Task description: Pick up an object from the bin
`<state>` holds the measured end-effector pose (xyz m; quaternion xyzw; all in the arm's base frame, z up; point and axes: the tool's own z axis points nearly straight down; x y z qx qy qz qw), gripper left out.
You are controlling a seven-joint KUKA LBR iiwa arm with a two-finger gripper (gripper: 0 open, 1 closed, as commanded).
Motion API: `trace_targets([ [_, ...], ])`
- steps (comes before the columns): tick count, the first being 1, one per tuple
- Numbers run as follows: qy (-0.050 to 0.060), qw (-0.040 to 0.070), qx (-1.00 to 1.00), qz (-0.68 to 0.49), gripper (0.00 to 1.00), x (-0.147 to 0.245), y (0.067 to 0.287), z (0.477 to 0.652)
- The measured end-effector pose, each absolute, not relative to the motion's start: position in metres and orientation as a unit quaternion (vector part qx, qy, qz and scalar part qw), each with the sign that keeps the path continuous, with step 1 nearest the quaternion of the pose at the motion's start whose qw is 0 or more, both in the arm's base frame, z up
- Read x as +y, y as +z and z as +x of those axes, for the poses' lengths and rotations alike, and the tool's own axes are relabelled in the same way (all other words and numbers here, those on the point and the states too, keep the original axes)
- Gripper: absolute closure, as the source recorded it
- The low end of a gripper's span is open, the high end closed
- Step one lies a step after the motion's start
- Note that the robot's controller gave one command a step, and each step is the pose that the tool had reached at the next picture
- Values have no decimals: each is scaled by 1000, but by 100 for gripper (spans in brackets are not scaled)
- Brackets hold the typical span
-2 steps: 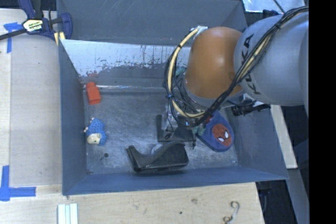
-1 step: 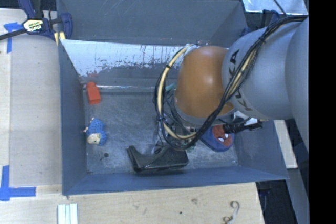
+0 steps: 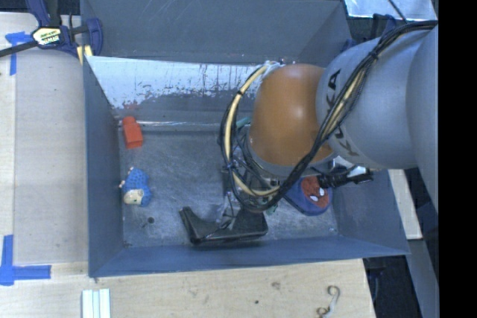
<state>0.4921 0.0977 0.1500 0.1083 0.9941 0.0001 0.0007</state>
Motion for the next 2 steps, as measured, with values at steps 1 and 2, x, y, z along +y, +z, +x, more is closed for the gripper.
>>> trace_targets([
  [1,0,-1,991,131,0,102,120,487],
  [2,4,3,977,215,0,98,88,493],
])
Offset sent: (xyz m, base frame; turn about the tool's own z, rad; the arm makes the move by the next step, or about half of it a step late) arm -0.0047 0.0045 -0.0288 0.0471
